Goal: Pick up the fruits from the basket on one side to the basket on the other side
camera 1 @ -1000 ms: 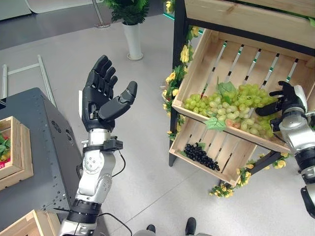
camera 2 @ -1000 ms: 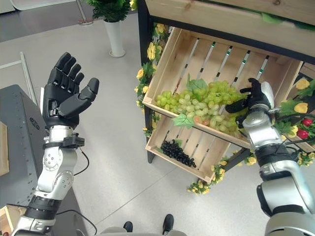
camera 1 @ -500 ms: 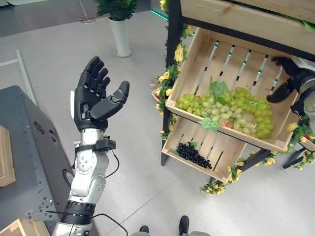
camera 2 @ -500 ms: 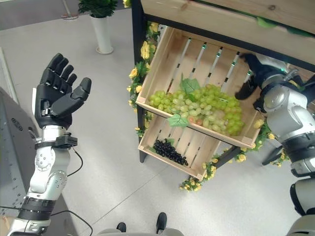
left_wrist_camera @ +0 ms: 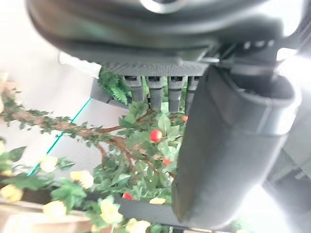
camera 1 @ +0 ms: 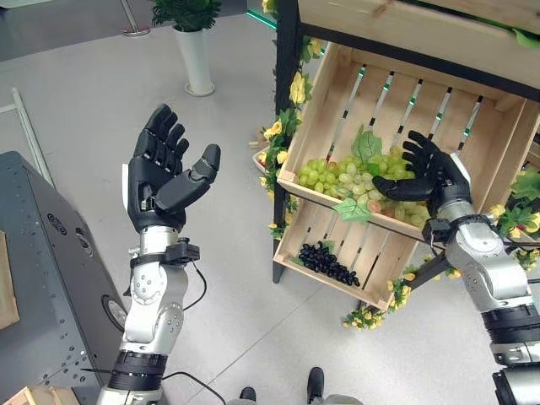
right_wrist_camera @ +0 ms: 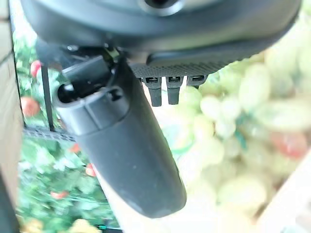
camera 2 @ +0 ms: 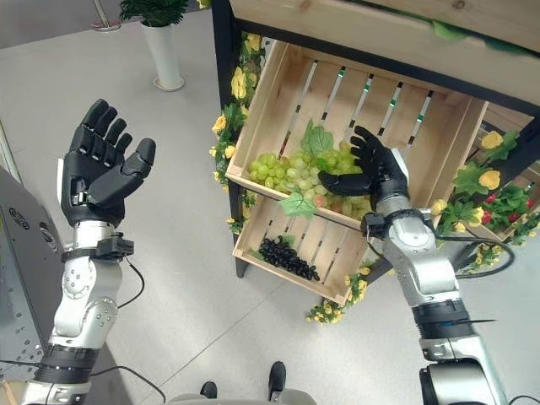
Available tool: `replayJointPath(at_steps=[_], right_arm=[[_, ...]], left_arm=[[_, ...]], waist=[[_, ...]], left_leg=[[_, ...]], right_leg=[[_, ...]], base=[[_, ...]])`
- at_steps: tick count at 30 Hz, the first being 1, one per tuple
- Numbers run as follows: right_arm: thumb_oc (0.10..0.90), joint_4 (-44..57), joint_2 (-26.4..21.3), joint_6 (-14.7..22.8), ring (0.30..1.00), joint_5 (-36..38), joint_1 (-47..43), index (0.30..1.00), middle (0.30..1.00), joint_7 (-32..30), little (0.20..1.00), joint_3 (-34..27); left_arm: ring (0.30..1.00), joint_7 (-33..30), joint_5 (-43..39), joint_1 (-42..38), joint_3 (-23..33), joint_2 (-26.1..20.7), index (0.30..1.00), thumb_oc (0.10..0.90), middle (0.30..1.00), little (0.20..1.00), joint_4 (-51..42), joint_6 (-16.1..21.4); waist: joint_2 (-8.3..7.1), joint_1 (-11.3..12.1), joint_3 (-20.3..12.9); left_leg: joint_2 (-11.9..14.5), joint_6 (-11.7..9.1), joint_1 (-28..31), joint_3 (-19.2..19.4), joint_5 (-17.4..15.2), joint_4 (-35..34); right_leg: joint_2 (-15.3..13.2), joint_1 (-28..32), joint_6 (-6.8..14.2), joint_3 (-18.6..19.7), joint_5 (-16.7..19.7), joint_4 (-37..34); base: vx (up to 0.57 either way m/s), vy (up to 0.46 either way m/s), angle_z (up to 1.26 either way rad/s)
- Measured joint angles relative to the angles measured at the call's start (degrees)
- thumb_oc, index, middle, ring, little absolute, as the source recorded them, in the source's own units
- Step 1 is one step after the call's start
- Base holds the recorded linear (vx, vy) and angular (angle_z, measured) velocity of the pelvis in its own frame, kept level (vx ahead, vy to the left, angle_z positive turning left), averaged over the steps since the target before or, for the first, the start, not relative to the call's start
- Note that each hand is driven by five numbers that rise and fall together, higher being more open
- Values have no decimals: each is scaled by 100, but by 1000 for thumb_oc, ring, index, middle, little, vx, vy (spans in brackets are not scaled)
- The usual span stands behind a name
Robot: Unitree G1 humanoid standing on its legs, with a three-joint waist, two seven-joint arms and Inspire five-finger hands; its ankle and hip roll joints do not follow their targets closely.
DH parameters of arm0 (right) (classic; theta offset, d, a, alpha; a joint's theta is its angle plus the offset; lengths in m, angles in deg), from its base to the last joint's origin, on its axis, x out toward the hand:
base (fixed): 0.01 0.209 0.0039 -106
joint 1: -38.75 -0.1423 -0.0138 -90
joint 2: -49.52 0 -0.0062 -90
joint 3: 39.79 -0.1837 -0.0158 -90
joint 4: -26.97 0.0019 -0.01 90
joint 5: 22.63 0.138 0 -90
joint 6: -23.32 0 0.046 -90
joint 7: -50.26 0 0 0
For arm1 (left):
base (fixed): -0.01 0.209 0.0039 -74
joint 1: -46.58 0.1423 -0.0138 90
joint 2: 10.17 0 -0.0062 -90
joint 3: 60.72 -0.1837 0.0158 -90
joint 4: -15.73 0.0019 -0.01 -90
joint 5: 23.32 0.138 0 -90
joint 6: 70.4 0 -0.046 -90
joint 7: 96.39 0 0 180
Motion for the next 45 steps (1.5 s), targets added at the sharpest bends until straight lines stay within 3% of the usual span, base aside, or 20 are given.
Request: replayJointPath(at_steps=[8,10,14,16,19,24,28,31,33,36,37,38,40,45], right_arm=[[800,128,523,777,900,1044,201,900,900,520,900,-118],[800,313,853,1090,900,905,296,900,900,590,900,-67],[800,787,890,1526,900,36,507,900,900,732,900,142],[800,880,837,1664,900,-487,583,900,900,842,900,141],[800,919,607,1714,900,-579,650,900,900,949,900,126],[800,982,577,1900,900,-109,723,900,900,1172,900,105],[800,1312,739,2143,900,559,1007,900,900,1718,900,130],[800,1344,1125,2119,900,1018,1175,900,900,2246,900,276],[800,1343,1136,1979,900,1196,1206,900,900,2419,900,468],[800,1319,1394,1903,900,1561,1627,900,900,2511,900,608],[800,1315,1406,1871,900,1641,1702,900,900,2523,900,653],[800,1231,1395,1845,900,1729,1735,900,900,2687,900,740],[800,1141,1395,1708,900,1766,1751,900,900,3105,900,838],[800,1142,1244,1035,900,2175,1723,900,900,4280,900,1165]], left_arm=[[900,4,2,127,1,45,900,800,900,900,0,84],[900,6,44,152,2,154,900,800,900,900,0,119],[900,-9,175,280,2,227,900,800,900,900,-4,134],[900,-49,174,341,17,225,900,800,900,900,-4,134],[900,-67,175,489,24,218,900,800,900,900,-4,142],[900,-32,175,687,38,219,900,800,900,900,-5,142],[900,56,177,706,17,222,900,800,900,900,-7,142],[900,82,178,700,12,228,900,800,900,900,-7,152],[900,114,180,690,-22,229,900,800,900,900,-6,152],[900,233,210,544,-297,222,900,800,900,900,147,216],[900,240,213,508,-351,199,900,800,900,900,148,220],[900,236,214,505,-422,189,900,800,900,900,146,236],[900,219,210,534,-432,188,900,800,900,900,147,239],[900,177,206,670,-428,193,900,800,900,900,152,473]], waist=[[165,43,4],[241,73,2],[337,195,3],[325,220,0],[320,219,-1],[291,200,-1],[262,193,-8],[210,148,-29],[210,98,-29],[229,-69,-26],[195,-141,-36],[252,-176,-18],[343,-102,19],[501,126,66]], left_leg=[[-48,23,-33,-49,43,-34],[-84,47,-52,-102,65,-35],[-164,103,-72,-188,105,-37],[-202,134,-92,-198,125,-37],[-285,188,-102,-205,135,-36],[-349,239,-173,-283,137,-17],[-308,194,-305,-554,180,-3],[-258,115,-435,-840,241,-9],[-223,56,-511,-1074,307,-15],[-150,-105,-679,-1657,446,-4],[-134,-144,-740,-1654,507,-22],[-7,-230,-873,-1633,603,-11],[152,-321,-1026,-1631,683,19],[334,-303,-1201,-1640,732,140]], right_leg=[[-56,6,27,-51,17,1],[-102,6,49,-115,19,1],[-187,3,96,-149,30,2],[-228,-1,123,-164,34,7],[-321,-16,193,-163,40,34],[-381,-25,242,-167,42,36],[-362,-13,289,-95,-23,32],[-322,-2,348,197,-102,14],[-300,32,376,416,-167,14],[-171,235,348,776,-428,66],[-157,261,431,931,-572,47],[-20,283,357,990,-621,53],[177,314,271,938,-654,27],[429,400,115,756,-721,35]], base=[[9,150,4],[5,163,18],[-8,130,12],[-10,84,9],[-11,69,2],[2,-30,6],[7,-141,36],[1,-238,52],[-22,-292,69],[-69,-375,124],[-105,-377,143],[-152,-514,124],[-135,-476,88],[-124,-335,49]])
